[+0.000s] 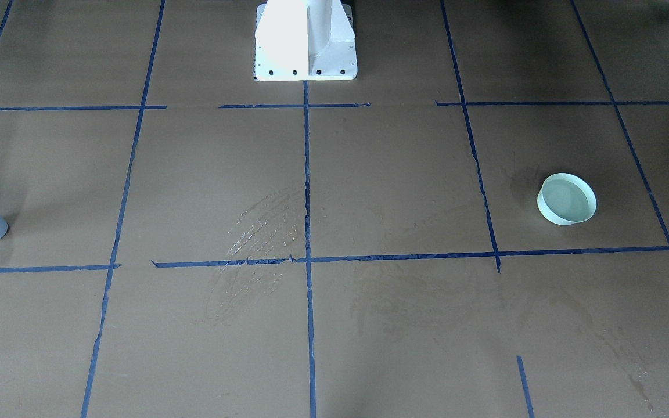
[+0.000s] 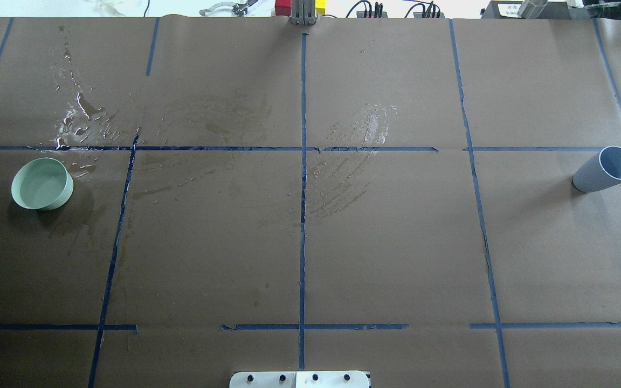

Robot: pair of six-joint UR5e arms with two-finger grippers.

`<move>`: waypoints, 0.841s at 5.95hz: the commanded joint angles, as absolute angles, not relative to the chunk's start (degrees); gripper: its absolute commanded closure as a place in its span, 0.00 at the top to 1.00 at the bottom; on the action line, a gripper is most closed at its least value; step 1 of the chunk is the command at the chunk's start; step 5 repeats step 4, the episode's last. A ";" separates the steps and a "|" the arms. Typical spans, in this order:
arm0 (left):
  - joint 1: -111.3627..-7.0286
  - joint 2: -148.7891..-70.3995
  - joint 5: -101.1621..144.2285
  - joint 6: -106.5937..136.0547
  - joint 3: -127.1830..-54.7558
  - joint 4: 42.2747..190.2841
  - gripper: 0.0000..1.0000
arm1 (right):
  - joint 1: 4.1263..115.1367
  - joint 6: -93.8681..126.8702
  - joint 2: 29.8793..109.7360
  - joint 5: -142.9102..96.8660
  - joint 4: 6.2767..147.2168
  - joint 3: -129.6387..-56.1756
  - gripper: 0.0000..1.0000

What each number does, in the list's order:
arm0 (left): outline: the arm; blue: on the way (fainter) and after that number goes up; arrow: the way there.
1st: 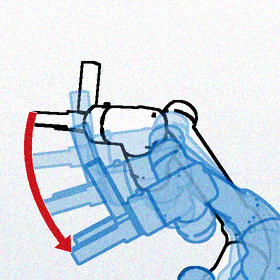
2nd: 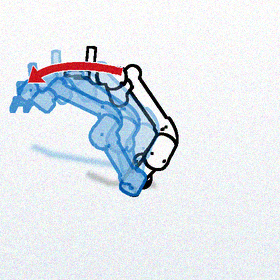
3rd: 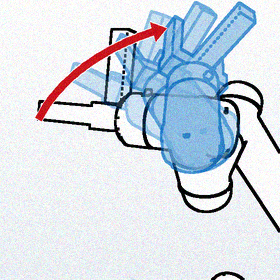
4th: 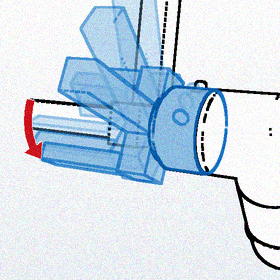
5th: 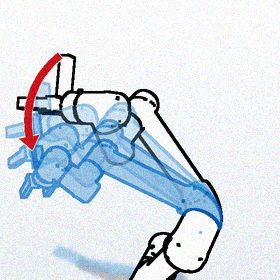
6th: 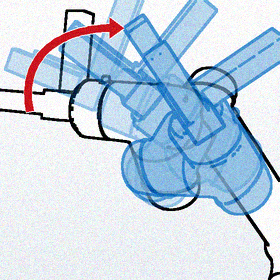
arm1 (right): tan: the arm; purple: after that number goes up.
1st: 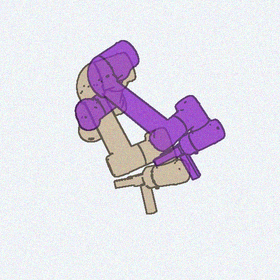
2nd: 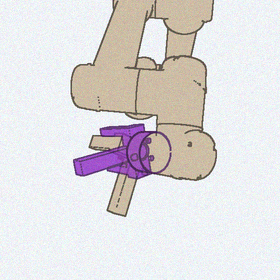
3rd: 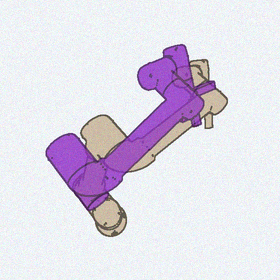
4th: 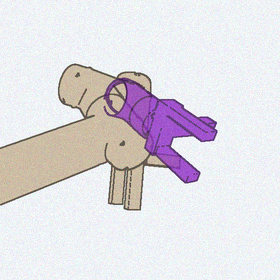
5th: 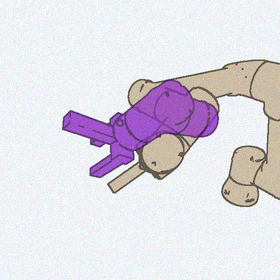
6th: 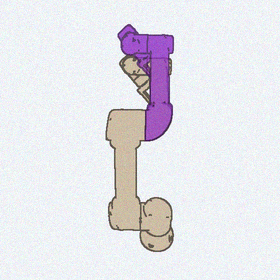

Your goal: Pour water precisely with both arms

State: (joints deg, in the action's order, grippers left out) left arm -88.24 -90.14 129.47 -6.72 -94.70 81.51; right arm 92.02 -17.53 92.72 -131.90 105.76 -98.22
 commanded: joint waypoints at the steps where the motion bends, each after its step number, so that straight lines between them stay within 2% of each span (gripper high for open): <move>1: -88.24 -90.18 129.38 -6.77 -95.89 81.47 1.00 | 92.02 -17.40 93.95 -131.92 105.73 -98.17 1.00; 5: -87.89 -90.26 129.37 -7.03 -96.15 81.47 1.00 | 92.02 -17.49 93.08 -133.15 105.73 -97.29 1.00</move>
